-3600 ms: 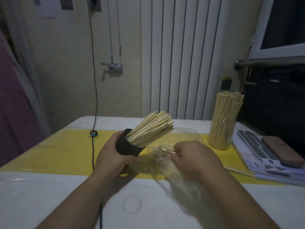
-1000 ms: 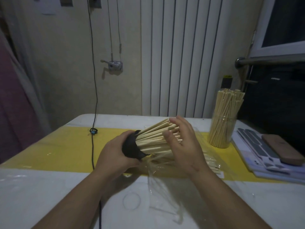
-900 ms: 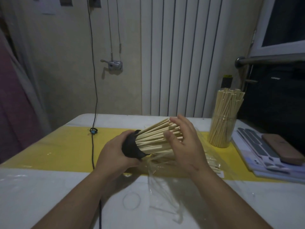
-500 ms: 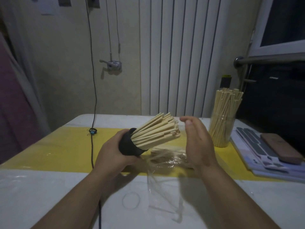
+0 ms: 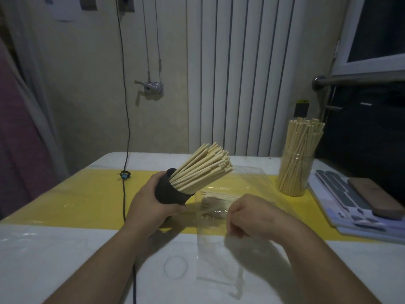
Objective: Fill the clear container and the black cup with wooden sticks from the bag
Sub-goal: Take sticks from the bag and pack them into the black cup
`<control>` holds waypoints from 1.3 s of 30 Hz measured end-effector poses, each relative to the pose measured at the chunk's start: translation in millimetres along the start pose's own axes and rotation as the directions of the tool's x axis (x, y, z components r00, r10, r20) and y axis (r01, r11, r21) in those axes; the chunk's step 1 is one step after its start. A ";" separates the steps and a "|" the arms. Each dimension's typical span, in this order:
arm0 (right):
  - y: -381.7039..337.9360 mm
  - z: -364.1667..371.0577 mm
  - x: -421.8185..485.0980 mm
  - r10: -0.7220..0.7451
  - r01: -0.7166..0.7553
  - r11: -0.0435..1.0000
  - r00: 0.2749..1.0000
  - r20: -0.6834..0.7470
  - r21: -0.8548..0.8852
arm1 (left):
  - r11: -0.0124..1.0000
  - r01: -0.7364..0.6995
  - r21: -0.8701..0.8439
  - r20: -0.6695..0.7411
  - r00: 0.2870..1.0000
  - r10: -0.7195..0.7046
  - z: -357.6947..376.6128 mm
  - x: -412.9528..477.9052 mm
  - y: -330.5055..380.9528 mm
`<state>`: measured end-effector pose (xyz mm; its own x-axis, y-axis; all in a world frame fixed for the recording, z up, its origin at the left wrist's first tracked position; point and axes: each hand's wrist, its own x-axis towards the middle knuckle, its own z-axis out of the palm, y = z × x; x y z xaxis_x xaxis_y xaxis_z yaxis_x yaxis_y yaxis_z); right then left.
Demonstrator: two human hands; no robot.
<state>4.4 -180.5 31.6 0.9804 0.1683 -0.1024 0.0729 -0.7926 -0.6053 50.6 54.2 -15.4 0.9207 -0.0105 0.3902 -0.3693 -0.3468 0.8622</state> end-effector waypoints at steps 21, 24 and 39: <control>33.3 42.8 45.1 -0.113 -0.063 0.866 0.942 -0.317 -0.496 | 1.000 0.011 0.002 -0.002 1.000 -0.011 0.2 1.0 -1.0; 37.4 45.0 49.8 -0.139 -0.046 0.856 0.939 -0.315 -0.516 | 1.000 0.013 0.004 -0.002 1.000 -0.013 0.0 0.9 -1.0; 35.4 48.8 53.6 0.014 -0.130 0.901 0.962 -0.271 -0.414 | 1.000 0.004 -0.008 -0.018 1.000 -0.004 0.7 1.4 -1.1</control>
<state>50.6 -171.0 -33.9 0.9942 -0.0083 0.1068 0.0138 -0.9787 -0.2049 52.4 54.0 -16.0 0.9197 0.0080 0.3926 -0.3667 -0.3397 0.8661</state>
